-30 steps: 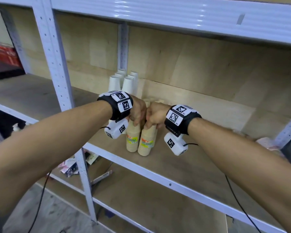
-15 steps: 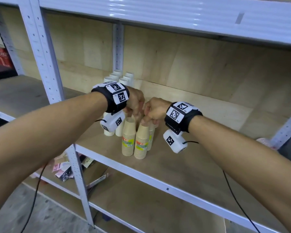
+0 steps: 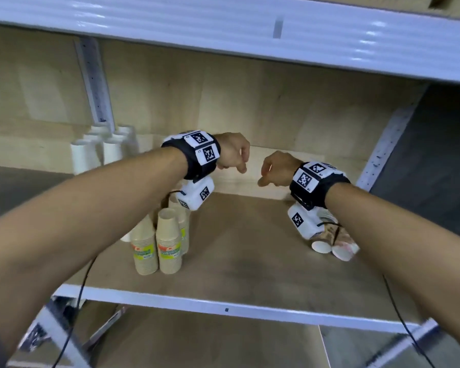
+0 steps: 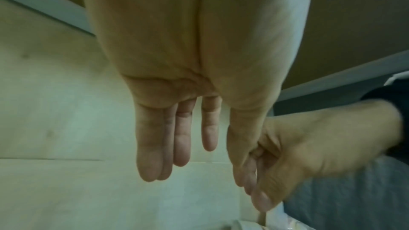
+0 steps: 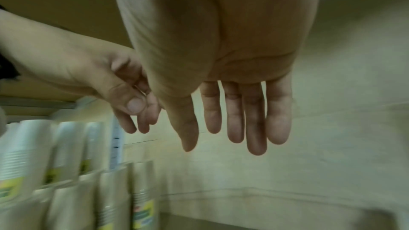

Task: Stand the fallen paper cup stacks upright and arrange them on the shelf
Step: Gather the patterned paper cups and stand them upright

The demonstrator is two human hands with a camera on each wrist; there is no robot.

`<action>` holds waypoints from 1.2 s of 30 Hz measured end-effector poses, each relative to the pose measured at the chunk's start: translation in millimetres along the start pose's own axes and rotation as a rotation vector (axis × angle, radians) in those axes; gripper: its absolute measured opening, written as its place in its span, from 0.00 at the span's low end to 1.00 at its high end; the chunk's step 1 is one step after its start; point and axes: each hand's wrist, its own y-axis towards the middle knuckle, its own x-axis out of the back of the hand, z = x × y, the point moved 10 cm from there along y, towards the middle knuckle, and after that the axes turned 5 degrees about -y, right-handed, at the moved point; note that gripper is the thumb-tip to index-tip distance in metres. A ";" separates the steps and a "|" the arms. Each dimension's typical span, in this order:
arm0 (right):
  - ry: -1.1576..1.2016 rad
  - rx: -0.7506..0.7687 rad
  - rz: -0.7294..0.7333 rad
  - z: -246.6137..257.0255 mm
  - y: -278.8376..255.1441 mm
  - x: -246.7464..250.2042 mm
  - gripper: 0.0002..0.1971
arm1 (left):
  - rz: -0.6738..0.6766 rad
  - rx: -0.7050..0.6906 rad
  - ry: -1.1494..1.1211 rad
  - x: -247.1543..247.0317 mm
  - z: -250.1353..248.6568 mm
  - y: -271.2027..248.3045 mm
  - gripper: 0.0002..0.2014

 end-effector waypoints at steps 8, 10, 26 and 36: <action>-0.018 -0.343 -0.031 -148.2 -19.1 -10.3 0.19 | 0.000 -0.224 -0.048 -82.1 -91.8 53.6 0.24; 0.002 -0.402 -0.048 -175.4 -24.6 -18.5 0.21 | 0.019 -0.230 -0.102 -107.8 -103.0 64.0 0.27; 0.305 -0.693 -0.148 -290.1 -64.0 -124.3 0.37 | 0.119 -0.099 -0.584 -277.1 -123.4 113.6 0.36; 0.358 -0.802 -0.174 -293.0 -92.7 -133.1 0.47 | 0.125 -0.060 -0.635 -306.1 -130.4 113.2 0.55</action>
